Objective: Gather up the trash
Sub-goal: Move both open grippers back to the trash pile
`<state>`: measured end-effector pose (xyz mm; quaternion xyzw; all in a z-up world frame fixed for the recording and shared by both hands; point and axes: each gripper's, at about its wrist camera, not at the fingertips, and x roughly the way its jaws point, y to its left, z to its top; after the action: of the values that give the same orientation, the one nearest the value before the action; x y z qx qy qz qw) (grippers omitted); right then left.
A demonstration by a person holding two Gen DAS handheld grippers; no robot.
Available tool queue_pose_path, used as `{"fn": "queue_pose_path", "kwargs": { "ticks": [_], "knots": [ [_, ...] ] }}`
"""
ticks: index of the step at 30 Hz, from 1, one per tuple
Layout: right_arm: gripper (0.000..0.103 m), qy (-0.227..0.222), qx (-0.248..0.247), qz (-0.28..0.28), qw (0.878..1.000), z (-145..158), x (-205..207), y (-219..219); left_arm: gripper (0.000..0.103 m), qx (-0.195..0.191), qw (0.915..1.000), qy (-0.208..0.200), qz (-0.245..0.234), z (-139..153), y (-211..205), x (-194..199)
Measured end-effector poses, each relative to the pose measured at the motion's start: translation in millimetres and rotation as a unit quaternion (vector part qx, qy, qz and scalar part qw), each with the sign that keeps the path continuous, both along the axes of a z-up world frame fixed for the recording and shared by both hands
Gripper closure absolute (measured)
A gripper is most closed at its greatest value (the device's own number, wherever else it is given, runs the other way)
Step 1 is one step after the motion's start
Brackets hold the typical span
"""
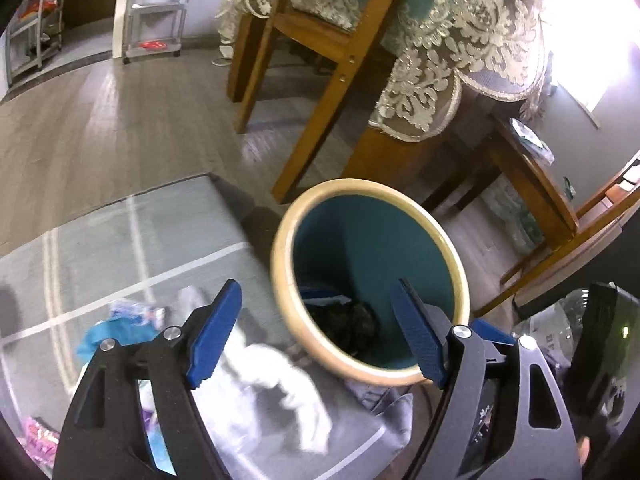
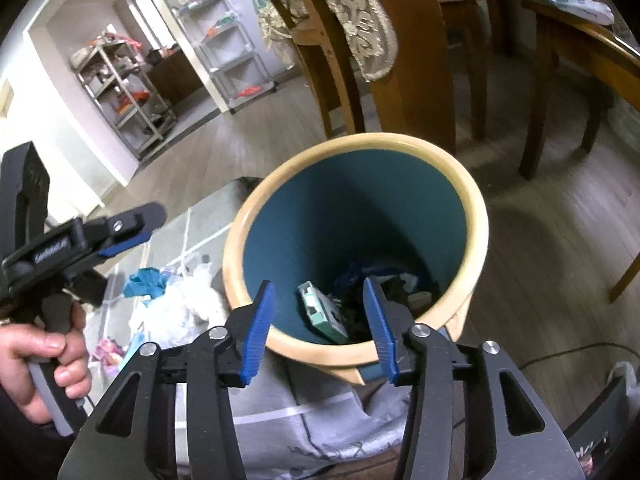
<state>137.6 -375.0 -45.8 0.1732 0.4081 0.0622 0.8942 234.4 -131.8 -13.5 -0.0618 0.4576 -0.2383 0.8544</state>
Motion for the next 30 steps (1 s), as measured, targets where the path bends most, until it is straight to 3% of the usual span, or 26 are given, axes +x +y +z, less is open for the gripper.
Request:
{"fn": "queue_pose_path", "kwargs": {
  "ticks": [16, 30],
  "knots": [
    [0.037, -0.009, -0.011, 0.062, 0.998, 7, 2, 47, 0.022, 0.046, 0.9976, 0.000, 0.053, -5, 103, -38],
    [0.037, 0.002, -0.032, 0.107, 0.994, -3, 2, 81, 0.024, 0.064, 0.9961, 0.026, 0.055, -36, 124, -77]
  ]
}}
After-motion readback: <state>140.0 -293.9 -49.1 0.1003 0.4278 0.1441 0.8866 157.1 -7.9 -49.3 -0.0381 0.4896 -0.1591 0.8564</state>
